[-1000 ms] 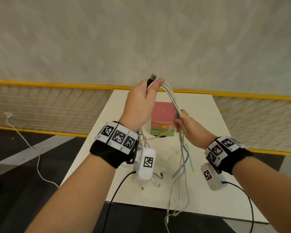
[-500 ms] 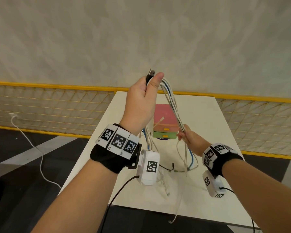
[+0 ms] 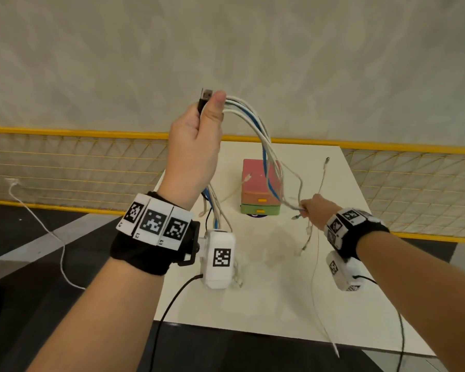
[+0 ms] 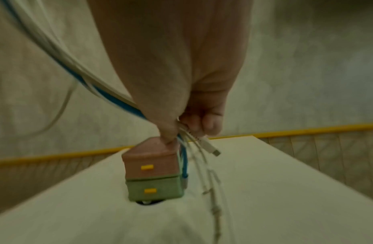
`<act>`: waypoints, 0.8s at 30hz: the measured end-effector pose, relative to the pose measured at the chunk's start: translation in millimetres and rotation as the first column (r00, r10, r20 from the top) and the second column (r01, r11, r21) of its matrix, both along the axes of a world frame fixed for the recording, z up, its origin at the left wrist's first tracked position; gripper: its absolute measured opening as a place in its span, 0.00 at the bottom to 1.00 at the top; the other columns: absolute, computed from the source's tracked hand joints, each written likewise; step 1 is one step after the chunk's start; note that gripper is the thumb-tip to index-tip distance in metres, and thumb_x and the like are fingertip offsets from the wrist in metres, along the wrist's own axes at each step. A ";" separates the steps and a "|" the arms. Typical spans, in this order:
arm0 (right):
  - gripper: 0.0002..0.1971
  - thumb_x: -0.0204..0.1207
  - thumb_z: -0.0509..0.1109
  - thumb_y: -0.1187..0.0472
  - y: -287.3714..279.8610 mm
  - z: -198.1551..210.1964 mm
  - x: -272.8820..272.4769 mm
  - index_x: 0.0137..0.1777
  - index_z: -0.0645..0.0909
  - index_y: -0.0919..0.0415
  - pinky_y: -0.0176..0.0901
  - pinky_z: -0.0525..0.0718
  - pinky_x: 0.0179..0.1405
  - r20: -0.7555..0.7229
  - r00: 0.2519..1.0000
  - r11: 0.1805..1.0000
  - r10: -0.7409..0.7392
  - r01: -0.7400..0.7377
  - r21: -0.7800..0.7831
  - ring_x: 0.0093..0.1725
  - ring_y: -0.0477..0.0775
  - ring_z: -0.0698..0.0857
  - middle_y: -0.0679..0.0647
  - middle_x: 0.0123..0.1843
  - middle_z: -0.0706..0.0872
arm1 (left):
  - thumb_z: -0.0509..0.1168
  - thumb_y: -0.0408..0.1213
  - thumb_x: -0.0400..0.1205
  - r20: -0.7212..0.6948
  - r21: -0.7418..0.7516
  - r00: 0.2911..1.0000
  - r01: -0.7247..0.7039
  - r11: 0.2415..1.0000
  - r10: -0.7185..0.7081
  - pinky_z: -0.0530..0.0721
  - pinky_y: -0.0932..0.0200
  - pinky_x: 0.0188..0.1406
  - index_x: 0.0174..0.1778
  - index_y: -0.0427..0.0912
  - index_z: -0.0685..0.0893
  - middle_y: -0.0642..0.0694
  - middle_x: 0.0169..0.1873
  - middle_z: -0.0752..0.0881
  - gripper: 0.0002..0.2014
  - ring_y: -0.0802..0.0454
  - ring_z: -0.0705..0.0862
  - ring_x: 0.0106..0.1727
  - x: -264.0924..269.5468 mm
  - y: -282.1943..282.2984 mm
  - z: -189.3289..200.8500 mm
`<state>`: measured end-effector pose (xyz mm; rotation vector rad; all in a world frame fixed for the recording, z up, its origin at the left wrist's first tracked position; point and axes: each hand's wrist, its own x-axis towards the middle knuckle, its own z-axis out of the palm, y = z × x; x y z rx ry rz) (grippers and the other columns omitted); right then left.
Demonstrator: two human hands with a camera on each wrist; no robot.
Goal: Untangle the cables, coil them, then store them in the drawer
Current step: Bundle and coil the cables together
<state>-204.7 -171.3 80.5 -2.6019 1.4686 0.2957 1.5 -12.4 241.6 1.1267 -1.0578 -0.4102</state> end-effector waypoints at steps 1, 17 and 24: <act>0.08 0.83 0.54 0.66 -5.9 4.8 0.2 0.51 0.75 0.60 0.41 0.71 0.33 0.076 0.993 0.996 -0.088 0.085 0.041 0.28 0.53 0.69 0.63 0.55 0.71 | 0.60 0.52 0.84 -0.011 -0.003 1.000 0.002 1.000 -0.002 0.60 0.64 0.19 0.28 0.53 0.68 0.59 0.20 0.65 0.19 0.60 0.61 0.20 1.0 -0.6 -0.1; 0.20 0.80 0.53 0.67 3.0 67.5 3.5 0.70 0.75 0.57 0.51 0.78 0.66 0.728 0.683 0.996 0.053 0.019 -0.090 0.60 0.57 0.83 0.56 0.59 0.85 | 0.60 0.50 0.86 0.379 0.287 0.910 0.058 0.956 -0.169 0.66 0.71 0.25 0.30 0.51 0.74 0.61 0.15 0.75 0.18 0.67 0.72 0.20 -20.5 -27.2 -41.0; 0.45 0.68 0.66 0.65 61.5 107.9 46.4 0.82 0.46 0.51 0.47 0.82 0.55 0.642 0.659 0.912 0.391 -0.373 -0.173 0.56 0.54 0.83 0.53 0.60 0.82 | 0.37 0.66 0.80 0.500 0.562 0.799 -0.005 0.827 -0.335 0.82 0.53 0.46 0.84 0.50 0.35 0.55 0.41 0.86 0.40 0.49 0.87 0.45 -36.3 -30.6 -49.0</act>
